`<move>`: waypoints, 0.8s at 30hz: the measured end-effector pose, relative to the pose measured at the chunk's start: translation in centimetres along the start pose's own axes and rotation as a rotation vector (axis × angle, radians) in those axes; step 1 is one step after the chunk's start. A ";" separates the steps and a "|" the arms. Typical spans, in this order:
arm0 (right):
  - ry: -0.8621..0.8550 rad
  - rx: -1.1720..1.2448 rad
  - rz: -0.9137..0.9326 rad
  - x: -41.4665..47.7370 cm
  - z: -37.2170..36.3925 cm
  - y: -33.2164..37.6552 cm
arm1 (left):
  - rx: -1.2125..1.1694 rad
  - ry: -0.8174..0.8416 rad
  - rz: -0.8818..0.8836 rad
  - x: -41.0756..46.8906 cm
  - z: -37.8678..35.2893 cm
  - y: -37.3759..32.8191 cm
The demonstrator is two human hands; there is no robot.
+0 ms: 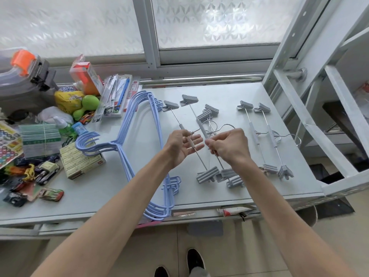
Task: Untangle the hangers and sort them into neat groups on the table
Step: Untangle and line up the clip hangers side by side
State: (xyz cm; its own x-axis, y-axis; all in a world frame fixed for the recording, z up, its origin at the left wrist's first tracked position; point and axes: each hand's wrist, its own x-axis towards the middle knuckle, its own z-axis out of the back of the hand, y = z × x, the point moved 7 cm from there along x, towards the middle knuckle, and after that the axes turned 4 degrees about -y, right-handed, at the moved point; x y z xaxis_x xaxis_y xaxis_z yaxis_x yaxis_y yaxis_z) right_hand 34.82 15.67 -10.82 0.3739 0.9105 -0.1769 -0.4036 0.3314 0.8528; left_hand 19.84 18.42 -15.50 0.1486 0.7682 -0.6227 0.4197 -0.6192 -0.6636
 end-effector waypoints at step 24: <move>0.076 -0.124 -0.232 4.1 2.6 -6.8 | 0.176 0.033 0.022 -0.6 1.3 -2.8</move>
State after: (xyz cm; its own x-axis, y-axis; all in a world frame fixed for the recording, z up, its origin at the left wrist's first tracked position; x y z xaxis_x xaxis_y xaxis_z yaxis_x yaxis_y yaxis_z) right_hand 41.25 16.52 -16.05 0.4064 0.8209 -0.4013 -0.4155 0.5572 0.7190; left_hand 17.44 19.45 -13.83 0.1869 0.7574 -0.6256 0.2536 -0.6525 -0.7141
